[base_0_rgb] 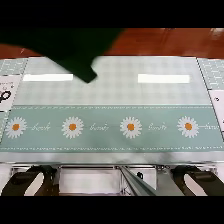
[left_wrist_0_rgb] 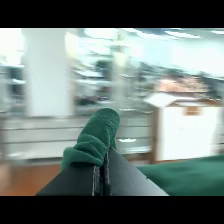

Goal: Fold the shirts.

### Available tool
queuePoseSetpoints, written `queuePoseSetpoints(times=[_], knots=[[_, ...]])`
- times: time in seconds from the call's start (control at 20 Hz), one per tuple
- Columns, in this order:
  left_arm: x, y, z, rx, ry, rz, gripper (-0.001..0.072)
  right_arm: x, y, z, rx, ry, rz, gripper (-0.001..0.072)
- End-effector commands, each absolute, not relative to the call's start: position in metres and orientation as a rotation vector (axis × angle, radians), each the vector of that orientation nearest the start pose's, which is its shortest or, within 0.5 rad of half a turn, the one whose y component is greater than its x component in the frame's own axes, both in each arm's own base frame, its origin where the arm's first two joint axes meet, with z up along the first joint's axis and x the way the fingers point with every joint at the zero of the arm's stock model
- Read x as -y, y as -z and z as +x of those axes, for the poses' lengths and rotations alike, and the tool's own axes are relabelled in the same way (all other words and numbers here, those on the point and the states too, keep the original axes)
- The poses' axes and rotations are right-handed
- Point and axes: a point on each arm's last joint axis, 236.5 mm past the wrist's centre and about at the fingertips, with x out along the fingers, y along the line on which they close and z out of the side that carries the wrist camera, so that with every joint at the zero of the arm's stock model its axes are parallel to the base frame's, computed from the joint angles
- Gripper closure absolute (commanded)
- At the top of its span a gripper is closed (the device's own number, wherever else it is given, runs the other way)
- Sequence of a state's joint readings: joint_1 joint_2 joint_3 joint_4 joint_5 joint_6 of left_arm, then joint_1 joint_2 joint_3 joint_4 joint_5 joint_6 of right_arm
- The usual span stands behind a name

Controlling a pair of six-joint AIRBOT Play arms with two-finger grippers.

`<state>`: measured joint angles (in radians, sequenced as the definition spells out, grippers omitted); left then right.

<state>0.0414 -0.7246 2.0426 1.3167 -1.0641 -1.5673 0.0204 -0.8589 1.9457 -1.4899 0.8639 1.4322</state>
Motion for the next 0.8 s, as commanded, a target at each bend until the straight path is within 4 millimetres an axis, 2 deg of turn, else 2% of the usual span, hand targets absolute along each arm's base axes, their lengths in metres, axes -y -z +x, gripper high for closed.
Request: queuePoseSetpoints(times=[0.0,0.1,0.2,0.35,0.45,0.55,0.65,0.75], knots=[[0.018,-0.53,0.163,0.042,0.048,-0.071,0.0685,0.04,-0.588,0.202,0.27,0.193,-0.165,0.0672],[0.026,-0.479,0.176,-0.157,0.079,-0.08,0.0685,0.059,-0.562,0.202,0.146,0.267,-0.19,0.0672],[0.035,-0.443,0.189,-0.289,0.122,-0.097,0.0685,0.063,-0.534,0.213,0.019,0.273,-0.222,0.0672],[0.05,-0.396,0.211,-0.439,0.19,-0.136,0.0685,0.063,-0.494,0.248,-0.15,0.258,-0.235,0.0672],[0.056,-0.353,0.228,-0.564,0.216,-0.171,0.0685,0.055,-0.471,0.287,-0.231,0.217,-0.238,0.0672],[0.057,-0.303,0.24,-0.699,0.221,-0.205,0.0684,0.035,-0.435,0.346,-0.33,0.123,-0.237,0.0672],[0.058,-0.254,0.252,-0.809,0.218,-0.239,0.0684,0.011,-0.384,0.408,-0.446,0.016,-0.219,0.0672],[0.063,-0.207,0.265,-0.884,0.229,-0.298,0.0685,-0.016,-0.317,0.463,-0.589,-0.1,-0.179,0.0672]])
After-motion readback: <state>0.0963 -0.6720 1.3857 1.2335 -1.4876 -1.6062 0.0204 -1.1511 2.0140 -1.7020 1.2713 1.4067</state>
